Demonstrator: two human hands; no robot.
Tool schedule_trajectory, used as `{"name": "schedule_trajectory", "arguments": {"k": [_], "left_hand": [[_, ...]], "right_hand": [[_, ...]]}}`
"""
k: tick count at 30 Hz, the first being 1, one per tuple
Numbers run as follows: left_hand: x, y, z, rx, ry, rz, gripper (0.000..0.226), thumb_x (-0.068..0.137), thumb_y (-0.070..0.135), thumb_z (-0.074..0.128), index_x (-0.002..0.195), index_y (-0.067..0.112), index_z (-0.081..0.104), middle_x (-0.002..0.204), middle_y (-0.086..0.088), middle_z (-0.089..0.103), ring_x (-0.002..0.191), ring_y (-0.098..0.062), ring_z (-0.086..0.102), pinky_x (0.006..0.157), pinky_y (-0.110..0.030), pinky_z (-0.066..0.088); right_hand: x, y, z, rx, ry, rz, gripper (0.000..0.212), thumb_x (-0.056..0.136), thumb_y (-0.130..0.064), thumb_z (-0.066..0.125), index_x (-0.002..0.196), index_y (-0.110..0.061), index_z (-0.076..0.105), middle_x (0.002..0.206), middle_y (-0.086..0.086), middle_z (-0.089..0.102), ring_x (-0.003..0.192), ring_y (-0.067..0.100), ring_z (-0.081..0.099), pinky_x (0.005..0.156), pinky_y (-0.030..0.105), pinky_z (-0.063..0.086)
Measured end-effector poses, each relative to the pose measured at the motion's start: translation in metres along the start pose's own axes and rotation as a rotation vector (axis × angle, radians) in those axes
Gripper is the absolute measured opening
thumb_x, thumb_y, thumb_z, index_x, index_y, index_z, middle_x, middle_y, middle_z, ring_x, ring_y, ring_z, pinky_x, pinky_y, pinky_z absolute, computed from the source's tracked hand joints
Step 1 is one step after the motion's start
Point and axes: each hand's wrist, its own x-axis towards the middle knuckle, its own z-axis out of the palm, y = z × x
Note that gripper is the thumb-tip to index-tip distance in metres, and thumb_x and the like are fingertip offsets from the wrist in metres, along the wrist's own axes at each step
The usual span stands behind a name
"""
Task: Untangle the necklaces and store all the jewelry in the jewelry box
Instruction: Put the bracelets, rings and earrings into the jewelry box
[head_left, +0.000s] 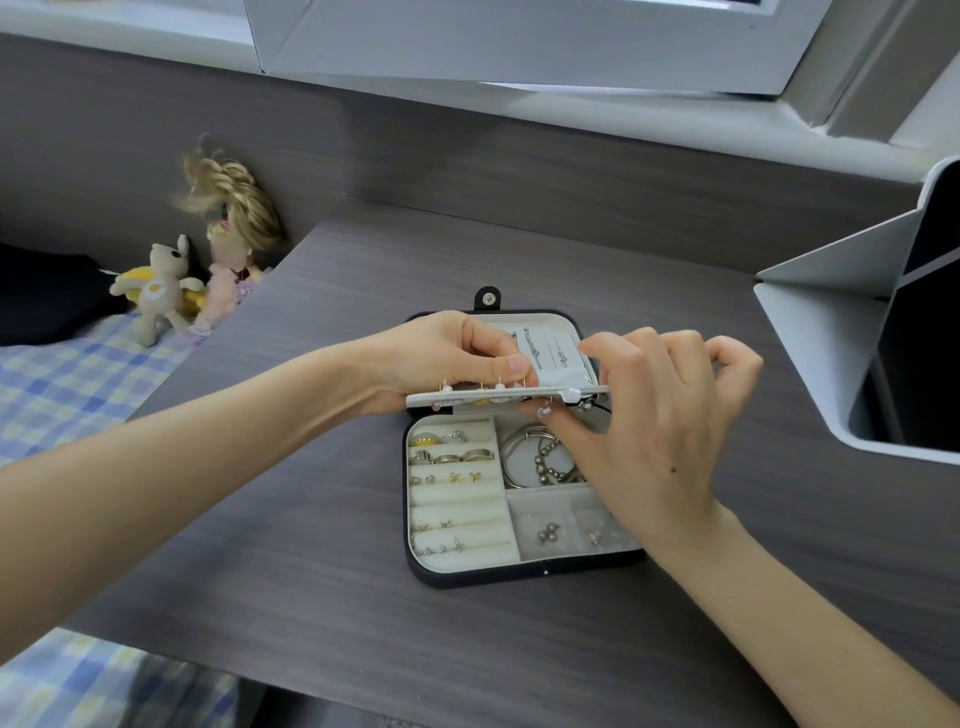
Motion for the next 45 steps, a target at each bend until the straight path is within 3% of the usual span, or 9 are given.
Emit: {"name": "schedule_trajectory", "arguments": {"k": [7,19,24,30,35,45], "left_hand": [[-0.001,-0.0008,0.0004,-0.023,-0.001,0.006,0.016,0.076,0.03,0.064,0.071,0.017,0.073,0.083,0.0,0.066,0.073,-0.007,0.058,0.066,-0.016,0.046],[-0.0019,-0.0024,-0.0017,0.038,0.012,0.047,0.02,0.074,0.029,0.065,0.079,0.01,0.072,0.084,0.004,0.066,0.078,-0.006,0.06,0.07,-0.015,0.046],[-0.0014,-0.0034,-0.0007,0.043,0.031,0.06,0.016,0.083,0.024,0.063,0.079,0.01,0.071,0.08,0.006,0.066,0.073,-0.005,0.06,0.067,-0.015,0.045],[-0.0013,-0.0043,-0.0024,-0.013,-0.006,0.043,0.027,0.093,0.029,0.055,0.068,0.021,0.062,0.069,0.004,0.052,0.062,-0.01,0.041,0.062,-0.026,0.032],[-0.0021,-0.0033,-0.0031,0.019,-0.054,0.071,0.029,0.095,0.026,0.04,0.069,0.012,0.041,0.071,-0.001,0.037,0.063,-0.012,0.032,0.063,-0.029,0.025],[-0.0014,-0.0023,-0.007,0.021,-0.163,0.015,0.018,0.089,0.023,0.043,0.08,0.007,0.047,0.074,0.003,0.042,0.067,-0.01,0.036,0.064,-0.025,0.032]], "right_hand": [[-0.0005,0.0002,0.001,-0.01,0.003,0.001,0.04,0.08,-0.045,0.071,0.093,-0.016,0.048,0.07,0.001,0.056,0.069,0.019,0.04,0.074,0.036,0.026],[-0.0007,0.0,0.0008,-0.014,0.001,0.004,0.04,0.078,-0.046,0.072,0.093,-0.015,0.049,0.071,0.001,0.056,0.07,0.018,0.04,0.074,0.036,0.026],[0.0002,-0.0002,0.0008,-0.008,0.004,0.005,0.039,0.079,-0.044,0.071,0.093,-0.015,0.049,0.071,0.001,0.056,0.069,0.018,0.041,0.075,0.036,0.026],[-0.0005,0.0004,0.0008,-0.002,-0.005,0.003,0.041,0.073,-0.036,0.076,0.094,-0.016,0.047,0.071,0.0,0.056,0.07,0.017,0.04,0.075,0.036,0.026],[-0.0002,0.0009,0.0003,0.007,-0.012,-0.005,0.043,0.073,-0.039,0.076,0.095,-0.016,0.047,0.071,0.0,0.056,0.071,0.017,0.039,0.076,0.036,0.026],[-0.0005,0.001,0.0001,0.012,-0.011,-0.003,0.044,0.073,-0.039,0.076,0.096,-0.016,0.048,0.072,0.001,0.057,0.072,0.018,0.039,0.076,0.036,0.026]]}}
